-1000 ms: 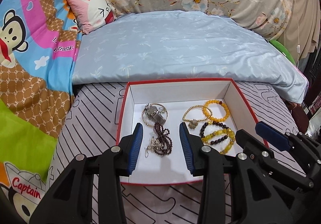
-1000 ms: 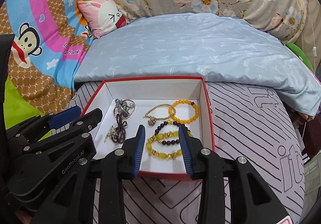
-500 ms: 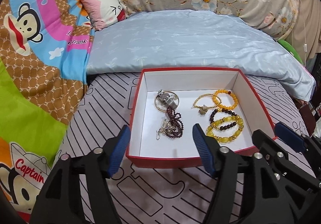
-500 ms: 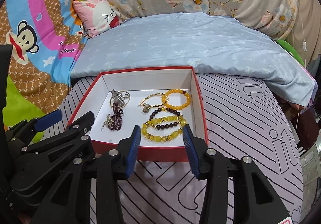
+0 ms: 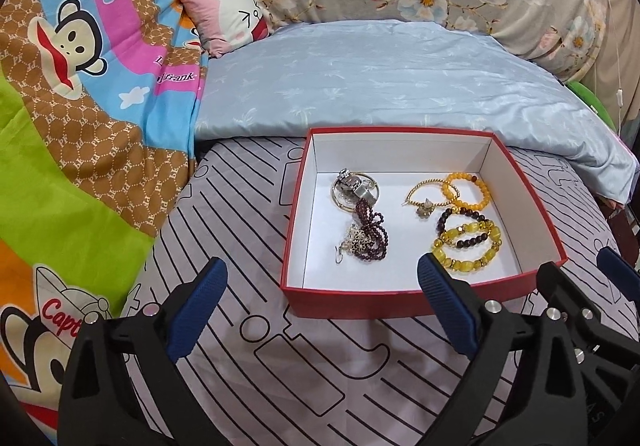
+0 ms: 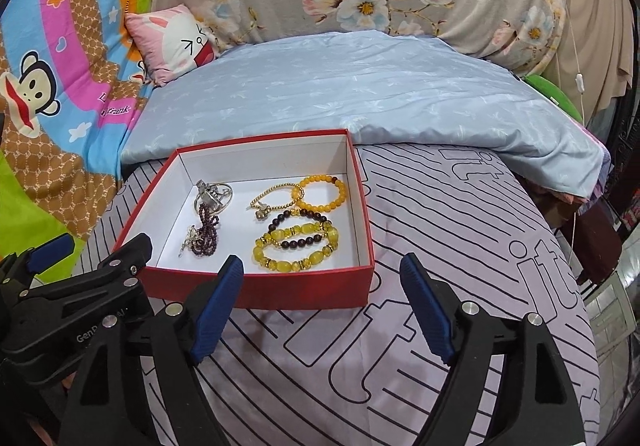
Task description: Organize jewelry
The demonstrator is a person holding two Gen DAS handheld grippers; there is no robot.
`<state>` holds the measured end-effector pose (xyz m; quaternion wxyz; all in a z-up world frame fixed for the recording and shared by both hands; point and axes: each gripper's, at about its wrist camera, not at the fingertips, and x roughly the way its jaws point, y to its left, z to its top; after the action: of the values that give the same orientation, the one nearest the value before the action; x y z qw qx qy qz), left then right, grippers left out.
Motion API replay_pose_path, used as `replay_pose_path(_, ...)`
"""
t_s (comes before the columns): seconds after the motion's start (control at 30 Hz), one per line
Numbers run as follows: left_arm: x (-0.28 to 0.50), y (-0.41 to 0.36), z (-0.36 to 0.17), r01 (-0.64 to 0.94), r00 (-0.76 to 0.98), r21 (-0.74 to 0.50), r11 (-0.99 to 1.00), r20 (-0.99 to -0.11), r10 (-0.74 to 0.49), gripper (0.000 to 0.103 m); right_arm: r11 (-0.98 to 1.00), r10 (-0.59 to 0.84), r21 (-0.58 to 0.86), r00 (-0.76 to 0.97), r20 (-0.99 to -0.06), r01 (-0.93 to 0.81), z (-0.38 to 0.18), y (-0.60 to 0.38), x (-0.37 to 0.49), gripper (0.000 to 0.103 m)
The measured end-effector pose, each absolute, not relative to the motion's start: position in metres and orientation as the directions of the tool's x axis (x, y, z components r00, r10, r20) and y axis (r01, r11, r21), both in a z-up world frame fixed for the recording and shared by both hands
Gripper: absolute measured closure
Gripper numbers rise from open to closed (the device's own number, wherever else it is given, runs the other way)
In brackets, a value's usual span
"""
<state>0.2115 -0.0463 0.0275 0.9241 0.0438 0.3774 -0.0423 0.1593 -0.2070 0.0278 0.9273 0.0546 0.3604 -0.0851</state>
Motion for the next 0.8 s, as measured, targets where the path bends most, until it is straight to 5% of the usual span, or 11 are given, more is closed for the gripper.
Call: replay_pose_path(0.8, 0.198, -0.040, 0.025, 0.087, 0.696, 0.017, 0.996, -0.716, -0.049, 0.009, 0.979, -0.114, 0.044, 0.717, -0.688, 0.197, 0.028, -0.206, 0.148, 0.022)
